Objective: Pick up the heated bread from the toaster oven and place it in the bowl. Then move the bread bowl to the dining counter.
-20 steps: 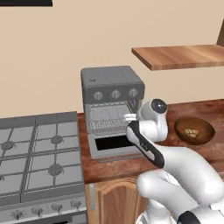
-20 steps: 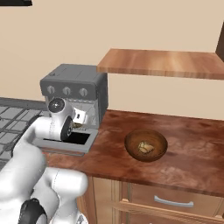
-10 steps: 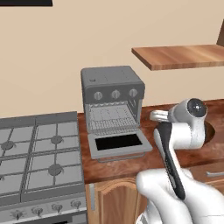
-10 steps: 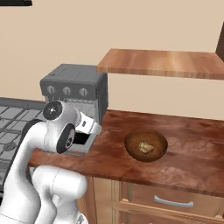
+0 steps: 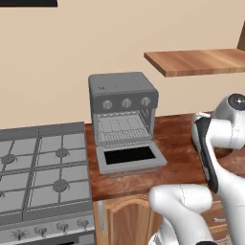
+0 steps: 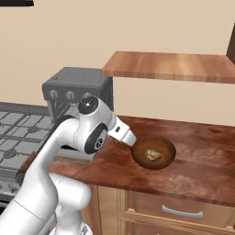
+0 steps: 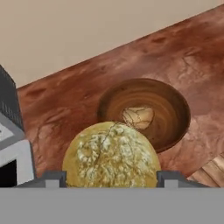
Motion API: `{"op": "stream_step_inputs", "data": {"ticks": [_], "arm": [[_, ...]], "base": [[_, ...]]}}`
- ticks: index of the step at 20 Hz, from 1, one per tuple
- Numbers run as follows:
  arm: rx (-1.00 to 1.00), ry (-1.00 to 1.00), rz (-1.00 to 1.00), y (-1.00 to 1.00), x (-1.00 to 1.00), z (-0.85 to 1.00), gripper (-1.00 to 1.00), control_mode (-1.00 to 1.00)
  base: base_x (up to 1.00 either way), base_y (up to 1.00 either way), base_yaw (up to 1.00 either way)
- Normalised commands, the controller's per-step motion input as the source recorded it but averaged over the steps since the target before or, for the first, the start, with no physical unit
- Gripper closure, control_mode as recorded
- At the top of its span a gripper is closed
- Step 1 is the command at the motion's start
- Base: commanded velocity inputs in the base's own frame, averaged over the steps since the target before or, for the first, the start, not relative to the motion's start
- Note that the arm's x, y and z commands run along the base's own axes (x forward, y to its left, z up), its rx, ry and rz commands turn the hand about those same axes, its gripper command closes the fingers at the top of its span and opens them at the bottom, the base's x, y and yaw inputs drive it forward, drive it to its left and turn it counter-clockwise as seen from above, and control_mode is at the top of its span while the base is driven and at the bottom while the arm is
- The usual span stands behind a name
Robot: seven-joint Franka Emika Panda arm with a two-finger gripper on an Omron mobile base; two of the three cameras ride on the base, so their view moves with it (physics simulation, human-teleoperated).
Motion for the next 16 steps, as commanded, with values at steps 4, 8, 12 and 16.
{"op": "stream_step_inputs", "data": {"ticks": [4, 8, 12, 16], "arm": [[0.0, 0.12, -0.23, -0.85, 0.13, -0.28, 1.0, -1.0], [0.04, 0.03, -0.09, -0.47, 0.08, -0.67, 1.0, -1.0], [0.02, 0.01, -0.05, -0.07, 0.5, -0.84, 1.0, -1.0], [0.0, 0.0, 0.0, -0.1, 0.75, -0.58, 1.0, -1.0]], "base": [[0.0, 0.0, 0.0], [0.0, 0.0, 0.0], [0.0, 0.0, 0.0], [0.0, 0.0, 0.0]]}}
